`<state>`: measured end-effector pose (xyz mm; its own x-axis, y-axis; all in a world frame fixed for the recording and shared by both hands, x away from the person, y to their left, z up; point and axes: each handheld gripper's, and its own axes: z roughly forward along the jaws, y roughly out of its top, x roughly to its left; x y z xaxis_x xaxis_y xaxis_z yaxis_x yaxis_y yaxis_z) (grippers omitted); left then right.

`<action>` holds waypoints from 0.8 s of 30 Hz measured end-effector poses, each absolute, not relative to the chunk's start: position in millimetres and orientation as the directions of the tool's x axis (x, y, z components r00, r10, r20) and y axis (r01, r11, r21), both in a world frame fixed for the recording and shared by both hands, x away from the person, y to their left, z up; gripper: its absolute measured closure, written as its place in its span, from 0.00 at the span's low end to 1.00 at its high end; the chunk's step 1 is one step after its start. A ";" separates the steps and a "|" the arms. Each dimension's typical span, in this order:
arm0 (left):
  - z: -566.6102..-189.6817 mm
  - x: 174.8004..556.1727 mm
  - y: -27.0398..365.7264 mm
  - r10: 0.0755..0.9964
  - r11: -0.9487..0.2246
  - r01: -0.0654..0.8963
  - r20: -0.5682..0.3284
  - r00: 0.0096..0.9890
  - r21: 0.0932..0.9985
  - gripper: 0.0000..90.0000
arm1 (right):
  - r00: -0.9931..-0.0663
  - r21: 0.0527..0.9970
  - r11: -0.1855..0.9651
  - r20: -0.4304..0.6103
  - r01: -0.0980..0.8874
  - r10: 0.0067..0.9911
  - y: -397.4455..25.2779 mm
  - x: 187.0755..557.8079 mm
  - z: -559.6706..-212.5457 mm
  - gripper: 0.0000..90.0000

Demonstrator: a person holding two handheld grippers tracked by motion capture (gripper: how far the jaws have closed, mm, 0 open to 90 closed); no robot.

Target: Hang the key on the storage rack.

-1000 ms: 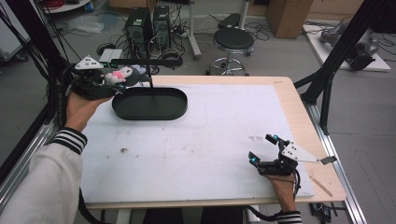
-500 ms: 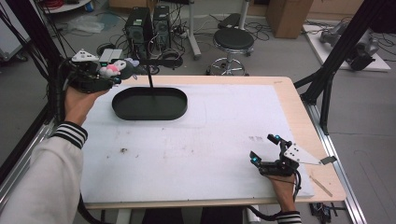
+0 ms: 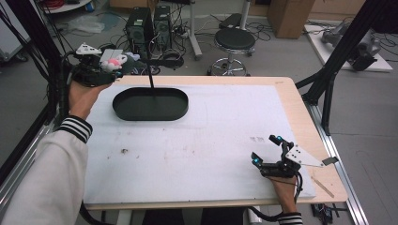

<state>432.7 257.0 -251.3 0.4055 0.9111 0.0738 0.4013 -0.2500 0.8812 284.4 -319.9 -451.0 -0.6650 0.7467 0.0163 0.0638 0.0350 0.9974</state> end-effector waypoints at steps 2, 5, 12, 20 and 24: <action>-250.8 434.8 256.0 0.911 -0.251 0.401 0.075 0.405 0.881 0.62 | -0.663 0.998 0.038 0.007 0.053 0.749 -320.1 285.1 -451.0 0.01; -249.4 438.1 254.4 0.914 -0.247 0.400 0.075 0.399 0.882 0.62 | -0.662 0.998 0.040 0.008 0.058 0.750 -319.6 284.3 -451.1 0.01; -250.4 444.5 248.1 0.921 -0.247 0.406 0.082 0.382 0.880 0.62 | -0.661 0.998 0.037 0.009 0.057 0.750 -320.0 284.5 -451.2 0.01; -255.6 450.1 247.9 0.930 -0.226 0.425 0.065 0.362 0.876 0.62 | -0.663 0.998 0.041 0.006 0.055 0.749 -319.7 284.3 -451.2 0.01; -260.6 449.0 251.1 0.935 -0.214 0.434 0.054 0.352 0.875 0.62 | -0.662 0.998 0.041 0.007 0.057 0.749 -319.5 284.3 -451.3 0.01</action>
<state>449.0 251.1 -260.6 0.3518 0.9345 0.0541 0.4340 -0.2141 0.8751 284.3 -319.5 -451.3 -0.6621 0.7494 0.0067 0.0571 0.0415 0.9975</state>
